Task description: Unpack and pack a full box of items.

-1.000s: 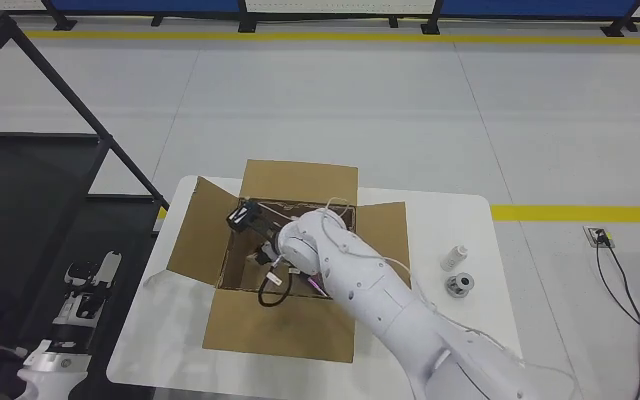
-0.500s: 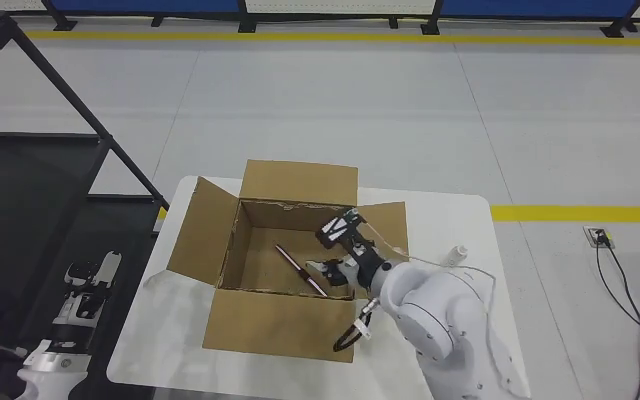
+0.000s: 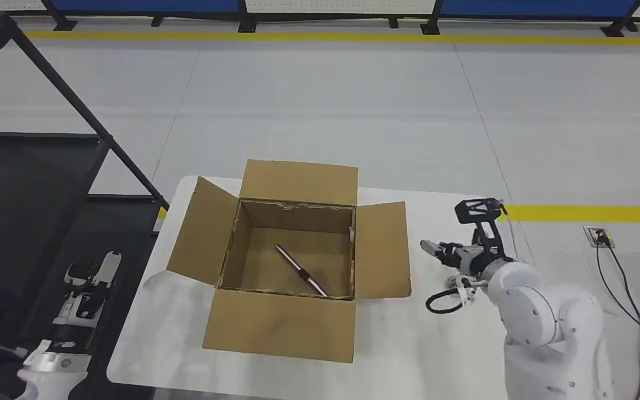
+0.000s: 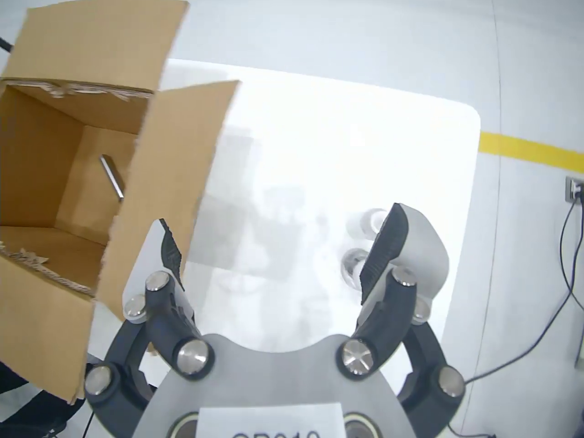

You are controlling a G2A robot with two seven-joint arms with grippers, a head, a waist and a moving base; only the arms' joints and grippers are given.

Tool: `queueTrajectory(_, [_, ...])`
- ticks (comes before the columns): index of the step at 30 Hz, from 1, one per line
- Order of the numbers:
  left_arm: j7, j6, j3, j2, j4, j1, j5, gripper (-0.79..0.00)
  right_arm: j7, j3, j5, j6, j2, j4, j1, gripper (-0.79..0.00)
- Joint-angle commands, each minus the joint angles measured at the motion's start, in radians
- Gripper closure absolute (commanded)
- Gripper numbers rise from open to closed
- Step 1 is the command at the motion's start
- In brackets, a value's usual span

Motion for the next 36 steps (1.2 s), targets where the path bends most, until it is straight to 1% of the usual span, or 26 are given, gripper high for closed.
queueTrajectory(1, [0.000, 0.000, 0.000, 0.000, 0.000, 0.000, 0.000, -0.785, 0.019, 0.032, -0.004, -0.004, 0.007, 0.043, 0.004, -0.785])
queueTrajectory(3, [0.000, 0.000, 0.000, 0.000, 0.000, 0.000, 0.000, -0.785, 0.033, 0.048, -0.052, 0.011, 0.014, 0.089, 0.016, -0.785])
queueTrajectory(5, [0.000, 0.000, 0.000, 0.000, 0.000, 0.000, 0.000, -0.785, 0.042, 0.053, -0.121, 0.055, 0.019, 0.147, 0.034, -0.785])
queueTrajectory(8, [0.000, 0.000, 0.000, 0.000, 0.000, 0.000, 0.000, -0.785, 0.065, 0.041, -0.155, 0.075, 0.024, 0.224, 0.066, -0.785])
queueTrajectory(14, [0.000, 0.000, 0.000, 0.000, 0.000, 0.000, 0.000, -0.785, 0.152, 0.047, -0.146, 0.023, 0.037, 0.345, 0.121, -0.785])
queueTrajectory(23, [0.000, 0.000, 0.000, 0.000, 0.000, 0.000, 0.000, -0.785, 0.145, 0.011, -0.135, 0.008, 0.047, 0.480, 0.158, -0.785])
queueTrajectory(24, [0.000, 0.000, 0.000, 0.000, 0.000, 0.000, 0.000, -0.785, 0.141, 0.009, -0.134, 0.010, 0.048, 0.490, 0.160, -0.748])
queueTrajectory(25, [0.000, 0.000, 0.000, 0.000, 0.000, 0.000, 0.000, -0.785, 0.140, 0.008, -0.133, 0.011, 0.050, 0.500, 0.162, -0.622])
queueTrajectory(26, [0.000, 0.000, 0.000, 0.000, 0.000, 0.000, 0.000, -0.785, 0.139, 0.006, -0.133, 0.012, 0.051, 0.508, 0.165, -0.391])
queueTrajectory(28, [0.000, 0.000, 0.000, 0.000, 0.000, 0.000, 0.000, -0.785, 0.136, 0.006, -0.129, 0.014, 0.054, 0.521, 0.170, -0.289])
queueTrajectory(30, [0.000, 0.000, 0.000, 0.000, 0.000, 0.000, 0.000, -0.785, 0.137, 0.006, -0.126, 0.015, 0.056, 0.530, 0.174, -0.240])
queueTrajectory(33, [0.000, 0.000, 0.000, 0.000, 0.000, 0.000, 0.000, -0.785, 0.139, 0.004, -0.120, 0.015, 0.060, 0.540, 0.177, -0.206])
queueTrajectory(36, [0.000, 0.000, 0.000, 0.000, 0.000, 0.000, 0.000, -0.785, 0.140, 0.001, -0.117, 0.019, 0.064, 0.553, 0.182, -0.145])
